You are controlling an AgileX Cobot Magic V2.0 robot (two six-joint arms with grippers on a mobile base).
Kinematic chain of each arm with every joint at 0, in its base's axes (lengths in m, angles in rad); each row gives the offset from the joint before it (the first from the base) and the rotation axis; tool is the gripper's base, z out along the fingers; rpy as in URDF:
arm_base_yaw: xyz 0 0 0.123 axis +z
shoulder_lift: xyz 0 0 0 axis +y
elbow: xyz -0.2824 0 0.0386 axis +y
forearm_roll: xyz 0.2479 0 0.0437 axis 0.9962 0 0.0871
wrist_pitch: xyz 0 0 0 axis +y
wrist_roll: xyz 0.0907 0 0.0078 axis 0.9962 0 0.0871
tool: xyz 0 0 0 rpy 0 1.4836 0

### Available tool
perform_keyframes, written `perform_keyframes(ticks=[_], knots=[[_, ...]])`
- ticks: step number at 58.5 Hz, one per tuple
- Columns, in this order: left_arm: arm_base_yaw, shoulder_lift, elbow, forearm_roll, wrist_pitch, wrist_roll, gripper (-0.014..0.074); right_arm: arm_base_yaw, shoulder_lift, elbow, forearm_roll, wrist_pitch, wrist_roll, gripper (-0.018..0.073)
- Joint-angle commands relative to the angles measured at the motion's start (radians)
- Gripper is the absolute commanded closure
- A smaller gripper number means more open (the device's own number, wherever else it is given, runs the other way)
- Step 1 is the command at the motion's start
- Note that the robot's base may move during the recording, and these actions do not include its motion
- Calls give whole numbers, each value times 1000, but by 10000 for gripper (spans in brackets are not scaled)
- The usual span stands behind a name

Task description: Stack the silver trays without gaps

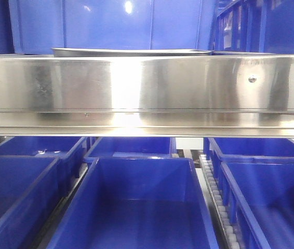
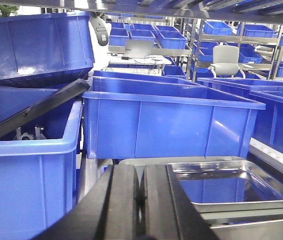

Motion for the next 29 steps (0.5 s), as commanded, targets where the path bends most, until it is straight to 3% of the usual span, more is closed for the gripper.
perform_keyframes(ticks=[1,12,17,29], knots=[[3,-4,2,2,-9,-3,603,2,-1,1,-11,-17,-11,638],[3,-4,2,2,-9,-3,603,-8,-1,8,-6,-17,-11,638],[3,-4,2,2,-9,-3,603,-35,-1,12,-70,-30,-11,638],[3,-4,2,2,-9,-3,603,-251,-3,102,-219,-102,-11,638]])
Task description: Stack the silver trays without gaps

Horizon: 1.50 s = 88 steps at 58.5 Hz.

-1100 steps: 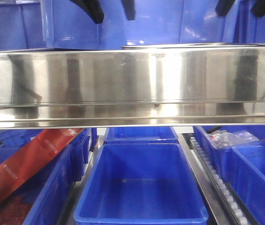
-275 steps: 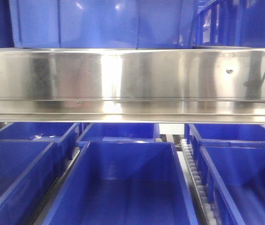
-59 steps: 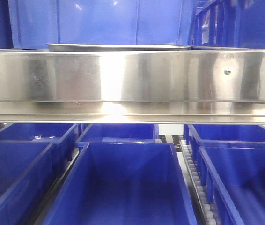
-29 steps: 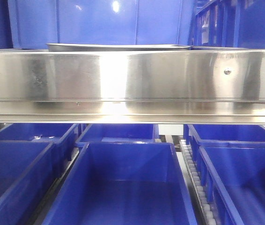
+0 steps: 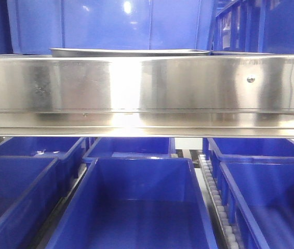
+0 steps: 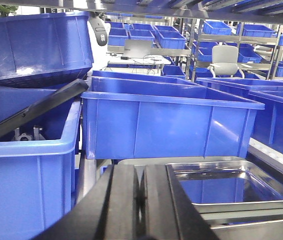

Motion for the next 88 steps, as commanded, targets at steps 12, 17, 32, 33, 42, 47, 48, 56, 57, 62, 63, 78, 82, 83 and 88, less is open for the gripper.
perform_keyframes(ticks=[12,17,32,33,42,47,48,56,57,62,63,78,82,83,88], knots=[[3,-4,2,2,-9,-3,603,-195,-55,264,-26,-329,-11,638],[3,-4,2,2,-9,-3,603,-195,-92,381,-26,-439,-11,638],[3,-4,2,1,-11,-3,603,-195,-152,719,-26,-576,-11,638],[3,-4,2,1,-11,-3,603,-195,-152,737,-26,-582,-11,638],[3,-6,2,1,-13,-3,603,-195,-152,825,-26,-589,-11,638],[3,-6,2,1,-13,-3,603,-195,-152,858,-23,-604,-11,638],[3,-6,2,1,-13,-3,603,-195,-152,866,-20,-605,-11,638],[3,-6,2,1,-13,-3,603,-195,-152,876,23,-621,-1,638],[3,-6,2,1,-13,-3,603,-195,-152,876,23,-615,-1,638],[3,-6,2,1,-13,-3,603,-195,-152,876,23,-620,-1,638],[3,-6,2,1,-13,-3,603,-195,-152,876,23,-623,-1,638],[3,-6,2,1,-13,-3,603,-195,-152,876,23,-623,-1,638],[3,-6,2,1,-13,-3,603,-195,-152,876,23,-623,-1,638],[3,-6,2,1,-13,-3,603,-195,-152,876,23,-623,-1,638],[3,-6,2,1,-13,-3,603,-195,-152,876,23,-623,-1,638]])
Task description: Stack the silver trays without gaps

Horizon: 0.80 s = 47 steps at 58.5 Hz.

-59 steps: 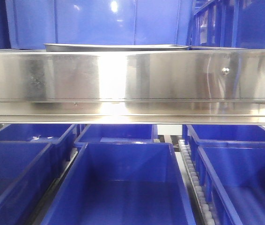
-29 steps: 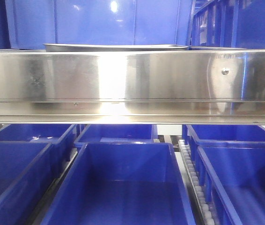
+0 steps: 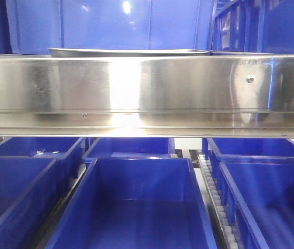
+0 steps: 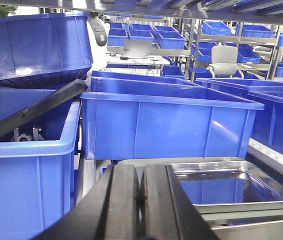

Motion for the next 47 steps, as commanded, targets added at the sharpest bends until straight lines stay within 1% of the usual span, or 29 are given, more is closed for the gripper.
perform_keyframes(ticks=[1,30,35,38,42,43,45,47], knots=[[3,-6,1,1,-13,-3,603,-4,-7,-1,2,-30,-1,638],[3,-6,1,1,-13,-3,603,-4,-7,-1,2,-31,-1,638],[18,-6,1,-1,-10,3,603,-4,-7,-1,2,-31,-1,638],[37,-7,2,-24,-10,3,603,-4,-7,-1,2,-31,-1,638],[74,-17,26,-75,-28,50,603,-4,-7,-1,2,-31,-1,638],[82,-20,40,-84,-51,78,603,-4,-7,-1,2,-31,-1,638],[105,-25,62,-101,-85,106,603,-4,-7,-1,2,-31,-1,638],[131,-30,99,-127,-143,141,603,-4,-7,-1,2,-31,-1,638]])
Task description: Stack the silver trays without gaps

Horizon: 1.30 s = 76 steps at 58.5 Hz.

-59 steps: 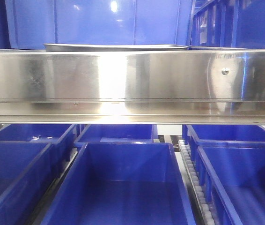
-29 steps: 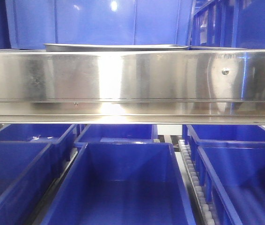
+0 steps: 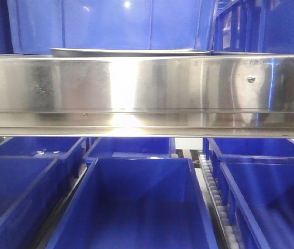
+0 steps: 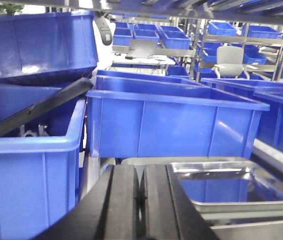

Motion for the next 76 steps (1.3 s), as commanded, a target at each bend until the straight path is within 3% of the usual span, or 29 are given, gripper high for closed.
perform_keyframes(ticks=[1,10,15,28,39,48,64,76], knots=[[57,-20,79,-77,-129,95,603,-4,-7,-1,2,-31,-1,638],[169,-50,328,-329,-427,240,603,-4,-7,-1,2,-31,-1,638],[216,-67,486,-398,-562,244,603,-4,-7,-1,2,-31,-1,638],[308,-191,737,-408,-637,244,603,-4,-7,-1,2,-31,-1,638],[329,-276,847,-427,-637,244,603,-4,-7,-1,2,-31,-1,638],[336,-276,847,-424,-615,244,603,-4,-7,-1,2,-31,-1,638],[423,-276,847,-424,-573,244,603,-4,-7,-1,2,-31,-1,638],[424,-276,847,-417,-572,244,603,-4,-7,-1,2,-31,-1,638]])
